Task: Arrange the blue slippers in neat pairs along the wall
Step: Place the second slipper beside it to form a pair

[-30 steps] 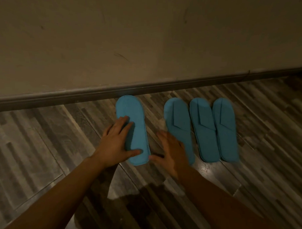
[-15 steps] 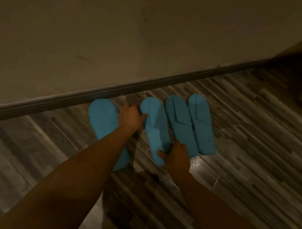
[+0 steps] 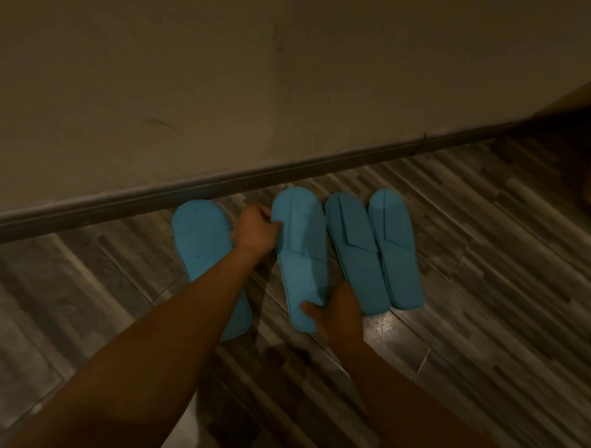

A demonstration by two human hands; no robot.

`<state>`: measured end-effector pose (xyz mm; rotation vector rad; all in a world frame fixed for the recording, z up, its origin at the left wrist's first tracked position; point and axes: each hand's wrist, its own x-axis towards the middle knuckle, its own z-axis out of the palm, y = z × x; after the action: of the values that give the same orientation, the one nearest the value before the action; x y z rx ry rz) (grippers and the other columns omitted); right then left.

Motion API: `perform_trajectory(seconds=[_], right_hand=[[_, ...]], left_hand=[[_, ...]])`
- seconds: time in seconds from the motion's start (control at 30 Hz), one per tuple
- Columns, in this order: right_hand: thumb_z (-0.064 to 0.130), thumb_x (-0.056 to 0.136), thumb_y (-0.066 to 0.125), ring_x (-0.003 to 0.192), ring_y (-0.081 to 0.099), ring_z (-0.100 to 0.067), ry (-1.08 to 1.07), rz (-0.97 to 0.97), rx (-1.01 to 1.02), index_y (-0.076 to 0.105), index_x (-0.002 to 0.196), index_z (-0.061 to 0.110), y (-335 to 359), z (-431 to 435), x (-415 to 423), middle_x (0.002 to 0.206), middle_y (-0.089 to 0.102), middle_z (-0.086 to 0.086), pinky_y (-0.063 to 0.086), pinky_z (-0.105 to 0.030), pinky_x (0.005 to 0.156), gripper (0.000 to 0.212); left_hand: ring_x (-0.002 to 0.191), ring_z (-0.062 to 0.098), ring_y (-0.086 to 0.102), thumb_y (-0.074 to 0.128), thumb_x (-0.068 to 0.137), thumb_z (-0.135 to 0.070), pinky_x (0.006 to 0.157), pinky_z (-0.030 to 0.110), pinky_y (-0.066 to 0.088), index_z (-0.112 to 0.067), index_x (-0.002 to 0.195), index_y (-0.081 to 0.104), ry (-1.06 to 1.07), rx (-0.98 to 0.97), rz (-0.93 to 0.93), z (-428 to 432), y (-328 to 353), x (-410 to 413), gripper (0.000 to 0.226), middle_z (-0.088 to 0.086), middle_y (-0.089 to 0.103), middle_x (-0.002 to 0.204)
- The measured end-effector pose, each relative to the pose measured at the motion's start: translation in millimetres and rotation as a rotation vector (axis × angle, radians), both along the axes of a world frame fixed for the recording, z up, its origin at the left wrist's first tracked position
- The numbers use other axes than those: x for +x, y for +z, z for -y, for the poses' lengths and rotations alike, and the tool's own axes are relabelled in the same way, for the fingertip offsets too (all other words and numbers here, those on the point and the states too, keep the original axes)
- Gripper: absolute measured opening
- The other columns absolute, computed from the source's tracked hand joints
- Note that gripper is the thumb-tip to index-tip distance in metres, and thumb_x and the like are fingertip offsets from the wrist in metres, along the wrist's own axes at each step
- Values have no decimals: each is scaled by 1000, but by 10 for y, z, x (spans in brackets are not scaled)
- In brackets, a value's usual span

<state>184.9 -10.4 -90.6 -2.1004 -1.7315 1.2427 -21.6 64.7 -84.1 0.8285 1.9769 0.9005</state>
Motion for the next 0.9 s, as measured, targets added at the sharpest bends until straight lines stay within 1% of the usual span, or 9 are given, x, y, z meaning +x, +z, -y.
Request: perform_trajectory(seconds=[0.07,0.17,0.33,0.53,0.63,0.7,0.73,0.8,0.9], right_hand=[[25,79,85,113,63,-29,13,-69,0,55,126,-2,3,33,-91,123,65,-13,54,-43,96,63],[22,80,83,114,63,-27,17,-167,-18,53,128,3,10,51,-270,122,64,-9,53,-46,97,60],[30,85,79,124,56,-29,76,-136,-36,43,139,0,-35,36,-496,136,56,-14,46,-49,107,71],[38,85,78,114,58,-28,166,-84,10,53,126,2,-86,0,-488,124,59,-13,51,-48,97,60],[47,81,78,103,52,-22,313,81,202,57,112,3,-68,-75,-365,112,54,-8,45,-36,85,57],[50,80,78,107,50,-23,440,137,297,57,121,5,-17,-167,-278,116,52,-7,41,-34,85,64],[51,80,77,116,50,-24,514,125,295,53,133,8,6,-222,-247,127,53,-7,42,-36,93,72],[52,80,77,138,38,-23,670,80,239,32,155,17,34,-322,-224,154,39,-4,29,-35,113,94],[57,81,73,154,11,-19,918,160,191,3,161,26,29,-392,-282,170,4,1,17,-47,124,111]], left_hand=[[98,31,67,77,84,-14,80,34,49,-10,92,61,47,-4,-22,66,15,-133,18,12,70,97],[104,34,66,78,84,-18,94,47,51,-13,93,61,91,-36,-71,162,20,-333,19,16,72,106],[104,38,65,74,89,-20,92,50,52,-5,100,66,83,-41,-166,209,-27,-512,20,21,72,106],[114,38,60,69,93,-22,96,50,48,-7,122,67,-38,0,-335,336,-44,-594,32,19,68,117],[127,40,51,71,92,-22,108,47,38,-4,133,61,-144,113,-439,670,-24,-694,46,22,59,135],[133,42,47,72,91,-33,111,51,37,-2,140,56,-284,193,-564,996,-45,-772,60,22,53,143],[138,41,42,69,91,-45,114,53,35,-4,145,50,-373,209,-631,1160,-72,-806,71,22,47,150],[151,37,25,53,87,-73,119,55,26,-8,156,34,-541,176,-708,1436,-143,-857,96,18,28,164],[158,30,0,37,78,-93,125,55,15,-14,163,11,-710,55,-715,1632,-244,-881,119,11,-1,171]])
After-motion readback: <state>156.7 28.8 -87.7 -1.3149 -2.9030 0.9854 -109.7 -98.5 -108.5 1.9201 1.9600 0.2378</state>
